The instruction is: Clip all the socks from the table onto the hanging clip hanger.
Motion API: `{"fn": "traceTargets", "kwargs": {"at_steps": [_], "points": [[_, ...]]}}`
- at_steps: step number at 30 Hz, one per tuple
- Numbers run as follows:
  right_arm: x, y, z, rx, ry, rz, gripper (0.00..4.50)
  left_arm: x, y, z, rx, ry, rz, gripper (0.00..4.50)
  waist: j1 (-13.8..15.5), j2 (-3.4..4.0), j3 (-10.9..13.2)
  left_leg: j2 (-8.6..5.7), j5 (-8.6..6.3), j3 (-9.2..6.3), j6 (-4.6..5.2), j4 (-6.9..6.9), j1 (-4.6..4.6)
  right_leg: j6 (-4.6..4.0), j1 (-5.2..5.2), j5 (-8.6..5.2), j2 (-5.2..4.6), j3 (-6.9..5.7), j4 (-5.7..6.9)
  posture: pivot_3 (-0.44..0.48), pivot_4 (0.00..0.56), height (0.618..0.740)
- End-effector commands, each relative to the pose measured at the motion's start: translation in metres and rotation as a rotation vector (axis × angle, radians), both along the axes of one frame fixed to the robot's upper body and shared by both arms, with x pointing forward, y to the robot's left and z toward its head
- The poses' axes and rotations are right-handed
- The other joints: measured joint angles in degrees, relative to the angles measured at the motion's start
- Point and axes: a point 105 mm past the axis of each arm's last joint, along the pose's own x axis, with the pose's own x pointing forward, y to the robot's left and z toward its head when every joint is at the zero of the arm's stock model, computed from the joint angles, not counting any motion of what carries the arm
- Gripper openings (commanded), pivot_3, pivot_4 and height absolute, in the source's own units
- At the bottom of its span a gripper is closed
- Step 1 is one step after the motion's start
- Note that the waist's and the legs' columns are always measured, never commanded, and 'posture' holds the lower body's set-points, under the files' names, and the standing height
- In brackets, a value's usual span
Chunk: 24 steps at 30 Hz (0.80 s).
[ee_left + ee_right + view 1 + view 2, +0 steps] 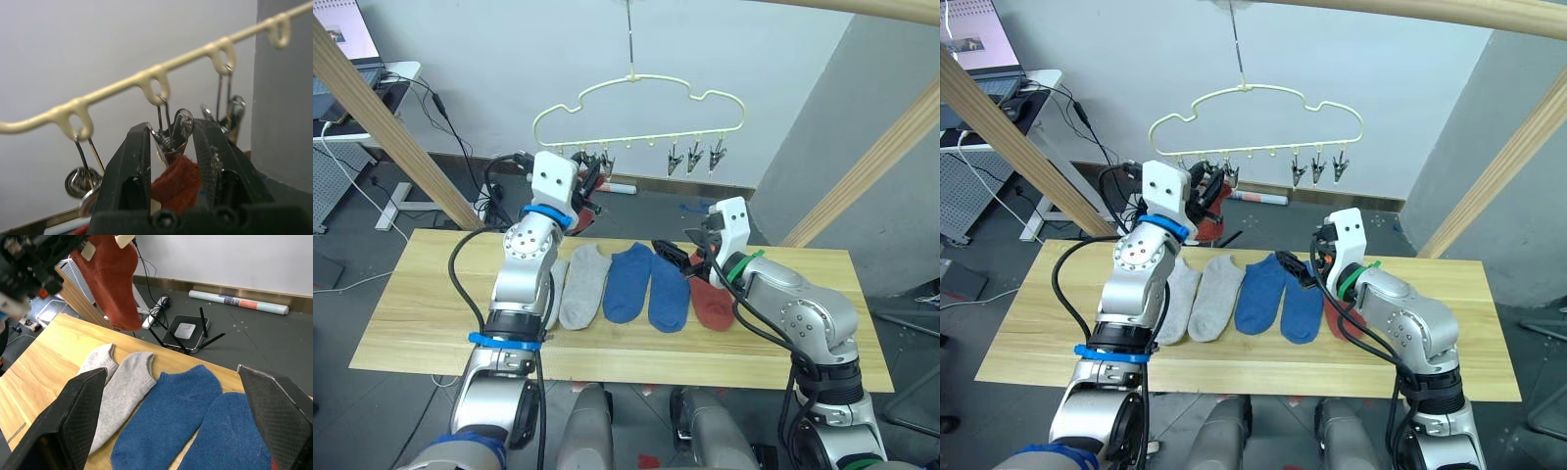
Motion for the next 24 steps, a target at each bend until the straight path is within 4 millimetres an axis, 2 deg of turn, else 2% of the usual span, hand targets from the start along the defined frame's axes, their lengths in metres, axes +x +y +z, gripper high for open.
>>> {"fn": "traceTargets", "kwargs": {"at_steps": [1, 24], "points": [[-0.0043, -0.0006, 0.0130, 0.022, -0.047, 0.005, 4.50, -0.0098, -0.0083, 0.0198, 0.015, -0.108, 0.012, 1.45, -0.05, 0.00, 0.00, 0.00, 0.00, 0.01, 0.00, 0.00, 0.00, 0.00, 0.00, 0.00, 0.00, 0.02, 0.00, 0.121, 0.265, 0.740], [-0.0055, -0.0001, 0.0123, 0.027, -0.038, 0.005, 4.50, -0.0090, -0.0016, 0.0204, 0.009, -0.134, 0.085, 1.45, -0.08, 0.00, 0.00, 0.00, 0.00, 0.01, 0.00, 0.00, 0.00, 0.01, 0.00, 0.00, 0.00, 0.02, 0.00, 0.117, 0.266, 0.740]]}}
